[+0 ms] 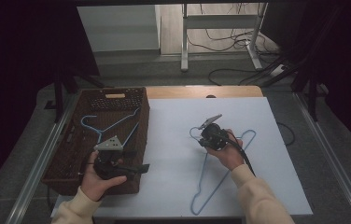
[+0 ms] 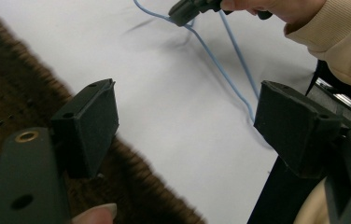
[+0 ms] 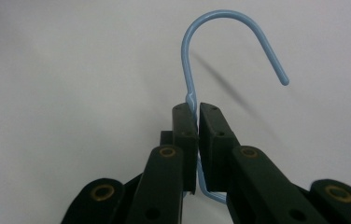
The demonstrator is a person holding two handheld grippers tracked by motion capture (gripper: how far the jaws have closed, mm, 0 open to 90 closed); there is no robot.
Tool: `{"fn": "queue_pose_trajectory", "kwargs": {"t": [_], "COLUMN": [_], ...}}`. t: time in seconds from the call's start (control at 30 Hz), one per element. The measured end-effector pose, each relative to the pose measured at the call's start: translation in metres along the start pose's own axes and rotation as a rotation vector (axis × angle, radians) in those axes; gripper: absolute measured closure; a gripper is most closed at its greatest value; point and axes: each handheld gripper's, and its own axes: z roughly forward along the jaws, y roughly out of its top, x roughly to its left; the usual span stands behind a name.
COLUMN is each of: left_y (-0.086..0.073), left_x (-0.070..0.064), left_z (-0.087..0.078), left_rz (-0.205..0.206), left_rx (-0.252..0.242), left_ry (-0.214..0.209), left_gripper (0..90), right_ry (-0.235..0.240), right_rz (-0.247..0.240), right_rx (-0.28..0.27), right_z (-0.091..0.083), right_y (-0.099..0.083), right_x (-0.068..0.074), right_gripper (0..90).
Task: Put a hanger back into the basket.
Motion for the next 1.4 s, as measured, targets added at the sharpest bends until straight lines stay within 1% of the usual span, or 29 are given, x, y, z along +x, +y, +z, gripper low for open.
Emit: {"fn": "queue_pose_trajectory", "kwargs": {"t": [0.13, 0.17, 0.2, 0.23, 0.27, 0.3, 0.33, 0.37, 0.4, 0.43, 0.47, 0.5, 0.53, 0.6, 0.63, 0.67, 0.77, 0.8, 0.83, 0.87, 0.93, 1.03, 1.13, 1.23, 1.3, 1.33, 1.37, 1.4], "left_y": [0.009, 0.009, 0.013, 0.013, 0.015, 0.016, 0.016, 0.017, 0.017, 0.017, 0.017, 0.017, 0.016, 0.016, 0.016, 0.014, 0.013, 0.013, 0.013, 0.012, 0.012, 0.012, 0.012, 0.013, 0.015, 0.015, 0.017, 0.021], "left_x": [-0.01, -0.01, -0.014, -0.014, -0.017, -0.017, -0.017, -0.018, -0.018, -0.02, -0.02, -0.021, -0.02, -0.019, -0.019, -0.017, -0.016, -0.015, -0.015, -0.015, -0.016, -0.016, -0.016, -0.017, -0.019, -0.019, -0.022, -0.026], "left_z": [0.011, 0.011, 0.017, 0.017, 0.024, 0.028, 0.028, 0.034, 0.034, 0.036, 0.036, 0.036, 0.035, 0.034, 0.034, 0.034, 0.034, 0.034, 0.034, 0.035, 0.036, 0.037, 0.04, 0.042, 0.051, 0.051, 0.057, 0.062], "left_rz": [0.022, 0.022, 0.022, 0.022, 0.023, 0.023, 0.023, 0.016, 0.016, 0.019, 0.019, 0.021, 0.018, 0.015, 0.015, 0.007, 0.003, 0.001, 0.001, 0.001, 0.004, 0.004, 0.003, 0.004, 0.008, 0.008, 0.011, 0.012], "left_rx": [0.016, 0.016, 0.024, 0.024, 0.04, 0.049, 0.049, 0.063, 0.063, 0.07, 0.07, 0.072, 0.069, 0.068, 0.068, 0.068, 0.068, 0.07, 0.07, 0.074, 0.076, 0.078, 0.08, 0.085, 0.101, 0.101, 0.118, 0.121], "left_ry": [-0.013, -0.013, -0.016, -0.016, -0.017, -0.016, -0.016, -0.016, -0.016, -0.022, -0.022, -0.023, -0.027, -0.027, -0.027, -0.028, -0.034, -0.034, -0.034, -0.035, -0.036, -0.035, -0.036, -0.038, -0.039, -0.039, -0.024, -0.013], "left_gripper": [21.4, 21.4, 21.5, 21.5, 21.6, 21.7, 21.7, 21.7, 21.7, 21.6, 21.6, 21.6, 21.6, 21.5, 21.6, 21.6, 21.6, 21.6, 21.6, 21.6, 21.6, 21.6, 21.6, 21.7, 21.8, 21.9, 22.1, 22.4], "right_ry": [-0.011, -0.014, -0.013, -0.008, -0.007, -0.003, -0.003, -0.008, -0.008, 0.011, 0.011, 0.019, 0.024, 0.03, 0.03, 0.038, 0.048, 0.052, 0.052, 0.051, 0.058, 0.058, 0.05, 0.033, 0.031, 0.03, 0.025, 0.021], "right_rz": [0.031, 0.041, 0.057, 0.067, 0.069, 0.061, 0.061, 0.048, 0.048, 0.041, 0.041, 0.043, 0.045, 0.042, 0.042, 0.036, 0.036, 0.019, 0.019, -0.001, -0.01, 0.0, 0.013, 0.027, 0.031, 0.031, 0.033, 0.034], "right_rx": [-0.036, -0.044, -0.065, -0.077, -0.084, -0.084, -0.084, -0.061, -0.061, -0.018, -0.018, 0.001, 0.044, 0.074, 0.074, 0.106, 0.112, 0.133, 0.133, 0.153, 0.163, 0.174, 0.163, 0.134, 0.11, 0.096, 0.083, 0.075], "right_z": [-0.011, -0.013, -0.017, -0.02, -0.023, -0.024, -0.024, -0.019, -0.019, -0.009, -0.009, -0.005, 0.009, 0.021, 0.021, 0.03, 0.032, 0.033, 0.033, 0.033, 0.034, 0.035, 0.034, 0.031, 0.026, 0.022, 0.019, 0.016], "right_y": [-0.002, -0.002, -0.003, -0.003, -0.003, -0.002, -0.002, -0.003, -0.003, -0.004, -0.004, -0.004, -0.004, -0.004, -0.004, -0.003, -0.002, 0.0, 0.0, 0.003, 0.005, 0.006, 0.005, 0.004, 0.005, 0.005, 0.005, 0.005], "right_x": [0.002, 0.002, 0.002, 0.002, 0.003, 0.003, 0.003, 0.004, 0.004, 0.003, 0.003, 0.002, 0.0, -0.004, -0.004, -0.006, -0.007, -0.007, -0.007, -0.006, -0.005, -0.004, -0.004, -0.003, -0.003, -0.003, -0.002, -0.001], "right_gripper": [86.0, 90.0, 90.0, 90.0, 90.0, 90.0, 90.0, 90.0, 90.0, 89.3, 89.3, 86.4, 80.0, 78.7, 78.7, 77.4, 78.3, 78.6, 78.6, 80.2, 85.5, 85.9, 86.1, 86.2, 86.1, 86.2, 86.1, 86.1]}}
